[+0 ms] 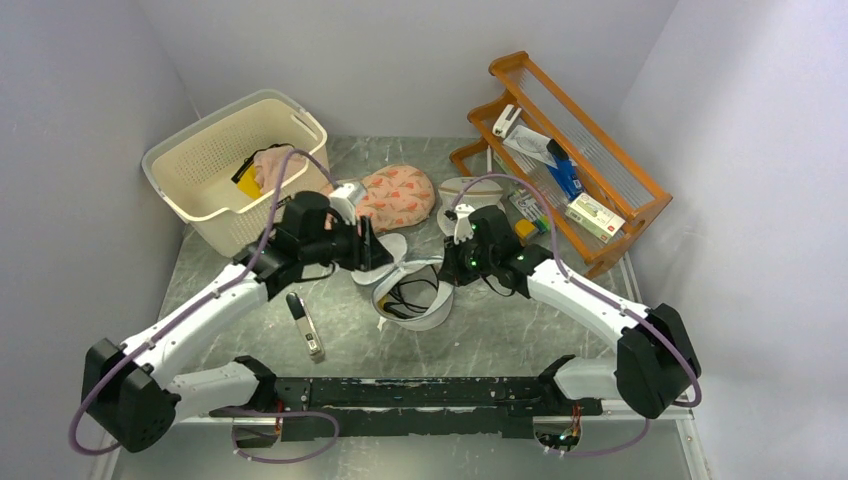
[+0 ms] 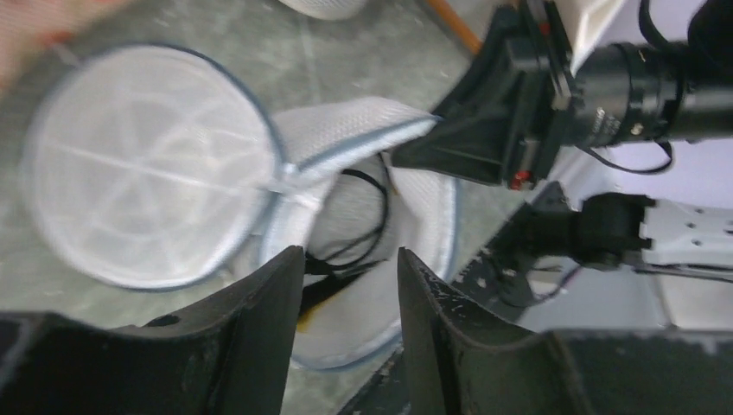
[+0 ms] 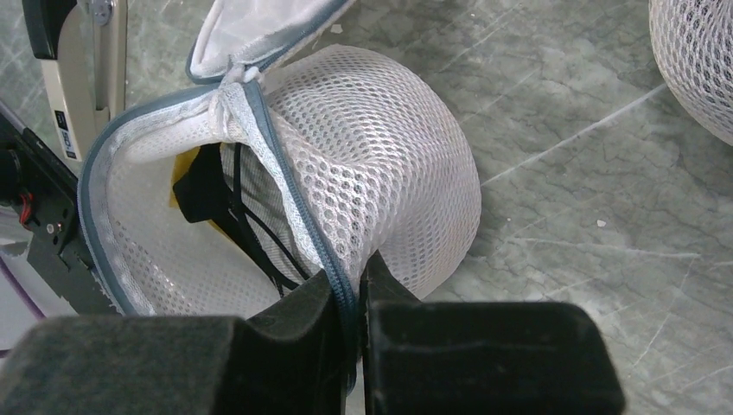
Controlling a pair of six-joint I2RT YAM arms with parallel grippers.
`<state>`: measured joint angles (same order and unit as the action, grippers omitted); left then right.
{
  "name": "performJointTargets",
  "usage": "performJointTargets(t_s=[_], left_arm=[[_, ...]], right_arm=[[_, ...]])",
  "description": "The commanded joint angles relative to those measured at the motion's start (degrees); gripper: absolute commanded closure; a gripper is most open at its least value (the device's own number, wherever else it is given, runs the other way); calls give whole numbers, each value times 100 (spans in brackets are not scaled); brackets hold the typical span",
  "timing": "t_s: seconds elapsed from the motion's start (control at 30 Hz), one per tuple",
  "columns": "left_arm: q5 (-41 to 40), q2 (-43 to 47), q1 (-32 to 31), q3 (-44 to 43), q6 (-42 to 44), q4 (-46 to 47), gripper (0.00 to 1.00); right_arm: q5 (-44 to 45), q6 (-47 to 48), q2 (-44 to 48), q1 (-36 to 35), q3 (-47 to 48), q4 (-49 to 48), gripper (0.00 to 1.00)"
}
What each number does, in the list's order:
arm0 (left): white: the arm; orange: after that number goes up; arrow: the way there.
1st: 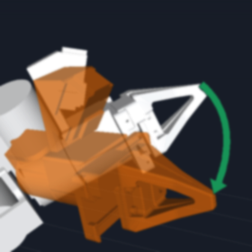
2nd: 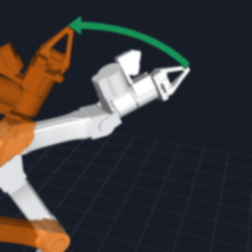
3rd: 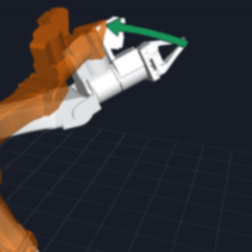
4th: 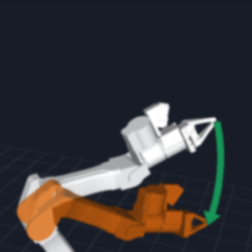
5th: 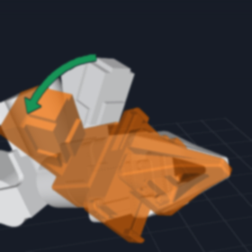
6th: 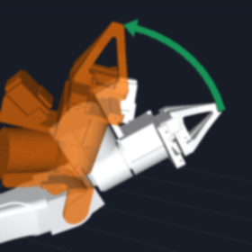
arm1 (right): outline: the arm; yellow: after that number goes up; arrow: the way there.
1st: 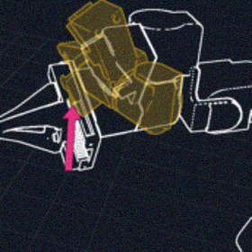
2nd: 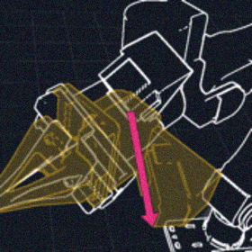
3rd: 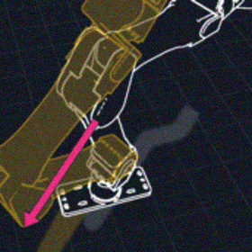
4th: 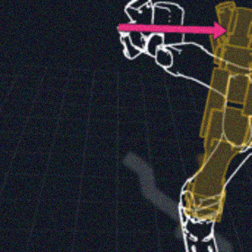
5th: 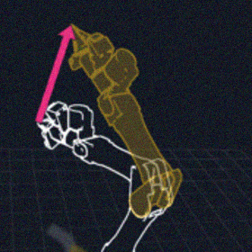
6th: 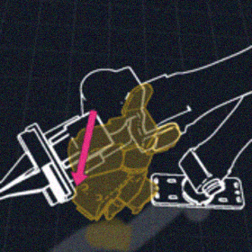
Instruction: Unzip the laundry bag and remove the bra
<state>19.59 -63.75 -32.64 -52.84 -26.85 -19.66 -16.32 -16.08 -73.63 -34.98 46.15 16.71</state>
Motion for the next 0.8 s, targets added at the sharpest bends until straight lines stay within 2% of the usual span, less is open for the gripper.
performJointTargets(t_s=[0.0,0.13,0.23,0.33,0.47,0.53,0.57,0.63,0.7,0.77], left_arm=[[361,-182,-696,458,-1008,1559,48],[-87,-595,-1265,427,-1159,1839,59],[-506,-884,-1648,470,-1231,2188,63],[-836,-1203,-1841,469,-1285,2364,70],[-1102,-1350,-2007,765,-1493,3093,79],[-1424,-1443,-2101,785,-1516,3124,77],[-1531,-1495,-2122,799,-1509,3145,72],[-1683,-1584,-2130,816,-1507,3172,69],[-1794,-1685,-2128,843,-1557,3215,68],[-1841,-1818,-2128,815,-1601,3292,72]], right_arm=[[-88,-123,140,20,-79,-273,95],[119,-212,261,5,-112,-225,97],[170,-261,362,-22,-130,-153,98],[140,-290,458,-37,-216,-227,100],[84,-337,468,-47,-290,-276,100],[64,-335,464,-65,-285,-260,100],[82,-321,473,-63,-295,-256,100],[124,-326,516,-61,-320,-256,100],[129,-318,544,-66,-323,-235,100],[123,-293,567,-70,-298,-191,100]])
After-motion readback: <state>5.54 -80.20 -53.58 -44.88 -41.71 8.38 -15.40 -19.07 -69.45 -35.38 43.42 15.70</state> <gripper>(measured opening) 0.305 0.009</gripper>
